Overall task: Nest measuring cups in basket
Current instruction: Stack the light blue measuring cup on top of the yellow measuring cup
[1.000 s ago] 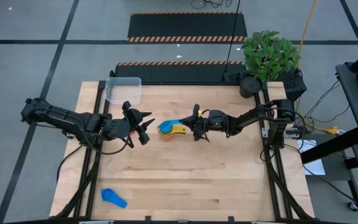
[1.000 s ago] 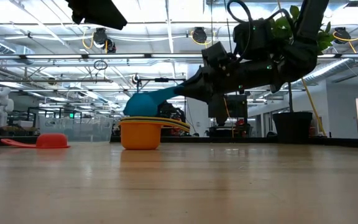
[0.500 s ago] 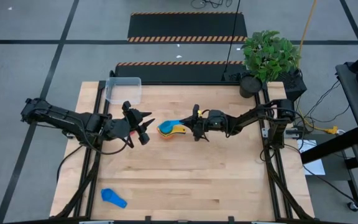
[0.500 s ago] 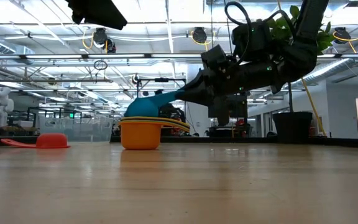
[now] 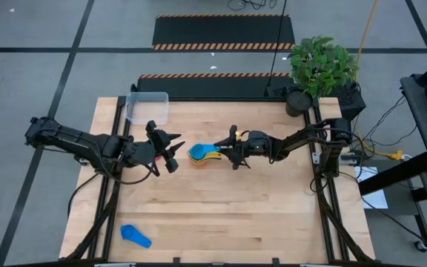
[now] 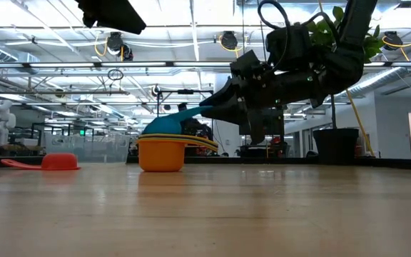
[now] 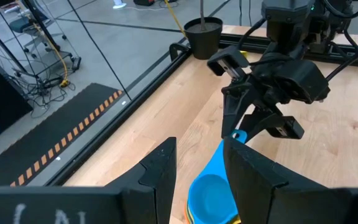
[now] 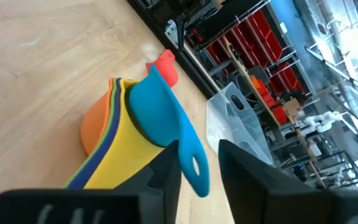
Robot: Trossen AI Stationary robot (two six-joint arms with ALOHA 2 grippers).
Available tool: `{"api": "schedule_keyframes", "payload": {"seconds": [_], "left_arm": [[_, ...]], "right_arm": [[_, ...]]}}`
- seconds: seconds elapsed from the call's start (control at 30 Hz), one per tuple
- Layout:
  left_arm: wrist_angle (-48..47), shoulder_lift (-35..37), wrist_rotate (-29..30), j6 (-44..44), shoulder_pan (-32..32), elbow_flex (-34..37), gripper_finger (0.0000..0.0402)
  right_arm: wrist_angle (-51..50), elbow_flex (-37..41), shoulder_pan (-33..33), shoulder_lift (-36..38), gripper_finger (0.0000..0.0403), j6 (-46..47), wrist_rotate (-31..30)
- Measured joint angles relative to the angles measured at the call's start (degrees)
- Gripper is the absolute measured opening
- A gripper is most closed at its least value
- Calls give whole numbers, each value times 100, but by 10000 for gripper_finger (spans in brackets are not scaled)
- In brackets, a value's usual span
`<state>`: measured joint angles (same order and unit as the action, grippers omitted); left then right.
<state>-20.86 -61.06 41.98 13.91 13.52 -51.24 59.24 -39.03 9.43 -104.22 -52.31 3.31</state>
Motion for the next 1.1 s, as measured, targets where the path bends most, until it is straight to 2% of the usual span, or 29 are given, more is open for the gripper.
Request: {"api": "schedule_keyframes", "payload": {"seconds": [0.37,0.67,0.93,1.1], "left_arm": [[-7,0,-8,0,0,0,136],[-52,0,-15,0,0,0,136],[-83,-2,-15,0,0,0,136],[-81,-2,-15,2,0,0,136]], "right_arm": [[0,0,0,2,153,206,2],[-41,0,26,33,170,180,-4],[-718,-1,99,419,179,585,7],[-1198,-2,172,638,179,941,576]]}}
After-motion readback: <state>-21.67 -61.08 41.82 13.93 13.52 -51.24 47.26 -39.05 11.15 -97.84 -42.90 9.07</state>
